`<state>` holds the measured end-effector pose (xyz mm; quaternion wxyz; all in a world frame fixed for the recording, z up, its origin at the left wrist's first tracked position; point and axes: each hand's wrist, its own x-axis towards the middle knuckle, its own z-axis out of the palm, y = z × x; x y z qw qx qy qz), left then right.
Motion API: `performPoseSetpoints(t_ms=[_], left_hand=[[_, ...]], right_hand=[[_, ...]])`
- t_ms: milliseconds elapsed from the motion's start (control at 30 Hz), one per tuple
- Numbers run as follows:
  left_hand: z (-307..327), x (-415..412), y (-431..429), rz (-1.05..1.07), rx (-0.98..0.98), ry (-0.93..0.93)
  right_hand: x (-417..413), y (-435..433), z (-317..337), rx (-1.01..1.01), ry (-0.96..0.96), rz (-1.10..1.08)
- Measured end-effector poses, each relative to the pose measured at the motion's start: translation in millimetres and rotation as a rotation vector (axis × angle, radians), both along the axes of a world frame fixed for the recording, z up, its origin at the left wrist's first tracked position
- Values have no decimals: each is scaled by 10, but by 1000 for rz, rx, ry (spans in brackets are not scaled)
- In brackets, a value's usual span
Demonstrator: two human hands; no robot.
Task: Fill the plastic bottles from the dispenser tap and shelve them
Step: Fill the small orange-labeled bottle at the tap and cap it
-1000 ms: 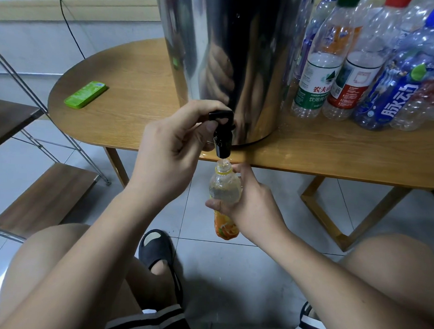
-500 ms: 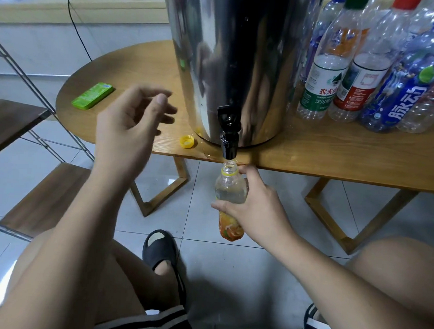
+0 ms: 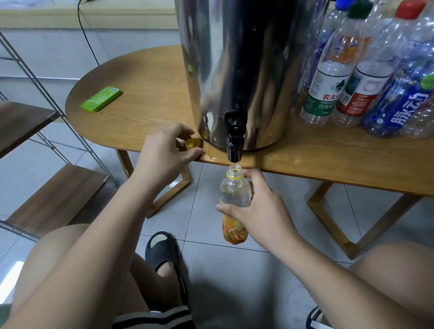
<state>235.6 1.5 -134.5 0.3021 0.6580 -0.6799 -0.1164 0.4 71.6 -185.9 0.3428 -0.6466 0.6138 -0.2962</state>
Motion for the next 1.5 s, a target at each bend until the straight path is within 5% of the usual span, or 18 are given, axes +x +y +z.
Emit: performPoseSetpoints(t_ms=[400, 733, 1133, 1500], left_hand=[[196, -217, 557, -318, 136, -20], [-11, -504, 1072, -151, 58, 749], [-66, -554, 1023, -197, -53, 446], [-29, -535, 979, -234, 124, 457]], right_hand=[[-101, 153, 85, 35, 10, 64], [-133, 360, 62, 85, 53, 110], [-93, 386, 134, 88, 36, 125], [-119, 395, 153, 69, 65, 140]])
